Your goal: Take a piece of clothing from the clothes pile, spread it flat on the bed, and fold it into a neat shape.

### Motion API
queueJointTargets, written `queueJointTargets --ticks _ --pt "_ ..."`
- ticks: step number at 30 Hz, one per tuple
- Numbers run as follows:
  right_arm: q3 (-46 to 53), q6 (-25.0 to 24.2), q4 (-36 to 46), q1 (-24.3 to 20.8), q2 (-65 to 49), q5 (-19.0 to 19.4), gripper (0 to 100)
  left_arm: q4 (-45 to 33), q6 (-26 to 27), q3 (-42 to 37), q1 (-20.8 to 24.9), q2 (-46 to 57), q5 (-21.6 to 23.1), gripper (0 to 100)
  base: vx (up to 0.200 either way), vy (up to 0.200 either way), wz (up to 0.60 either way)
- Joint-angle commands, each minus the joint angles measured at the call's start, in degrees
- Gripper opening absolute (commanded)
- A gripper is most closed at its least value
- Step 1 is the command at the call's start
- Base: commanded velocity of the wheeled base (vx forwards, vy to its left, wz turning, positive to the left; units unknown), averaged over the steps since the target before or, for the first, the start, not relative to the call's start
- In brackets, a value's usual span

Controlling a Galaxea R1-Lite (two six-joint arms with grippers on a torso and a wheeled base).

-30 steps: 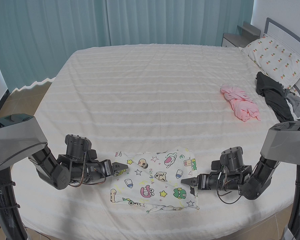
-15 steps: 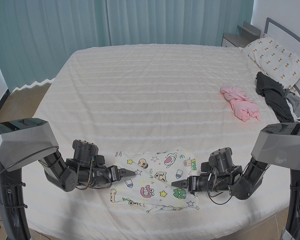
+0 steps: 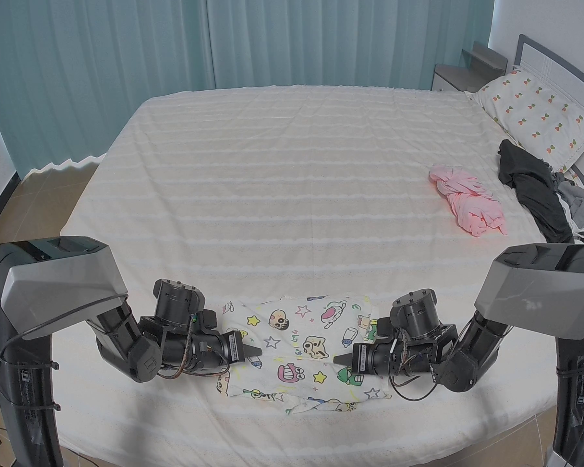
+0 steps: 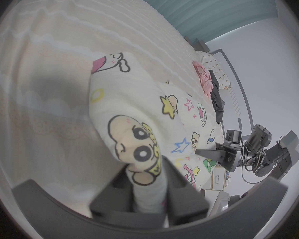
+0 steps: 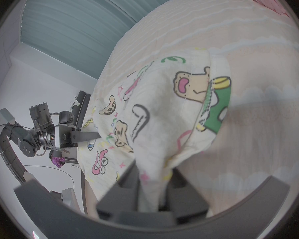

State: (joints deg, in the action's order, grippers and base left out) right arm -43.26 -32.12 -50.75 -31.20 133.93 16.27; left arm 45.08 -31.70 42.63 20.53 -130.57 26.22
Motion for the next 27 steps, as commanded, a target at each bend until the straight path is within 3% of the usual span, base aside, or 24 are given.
queueJointTargets --ticks 1,5,11,21,27 --pt "0.3 -0.2 -0.4 -0.2 -0.8 0.0 0 0.0 0.1 -1.0 0.1 0.8 0.0 0 0.000 0.000 0.00" --pt "0.7 -1.5 -0.4 -0.2 -3.1 0.0 0 -0.5 -0.3 -1.2 0.1 3.3 -0.4 0 0.000 0.000 0.00" --pt "1.3 -5.1 0.0 -1.1 -7.2 -0.1 0 -0.7 -6.3 -1.9 0.9 6.9 -0.9 0 0.000 0.000 0.00" --pt "3.9 -5.2 0.0 -1.2 -10.7 -0.1 0 -3.9 -6.5 -2.3 3.2 10.3 -0.9 0 0.000 0.000 0.00" --pt "5.6 -5.1 0.1 -1.1 -13.3 -0.1 0 -4.4 -6.5 -2.7 4.6 12.6 -1.0 0 0.000 -0.200 0.00"
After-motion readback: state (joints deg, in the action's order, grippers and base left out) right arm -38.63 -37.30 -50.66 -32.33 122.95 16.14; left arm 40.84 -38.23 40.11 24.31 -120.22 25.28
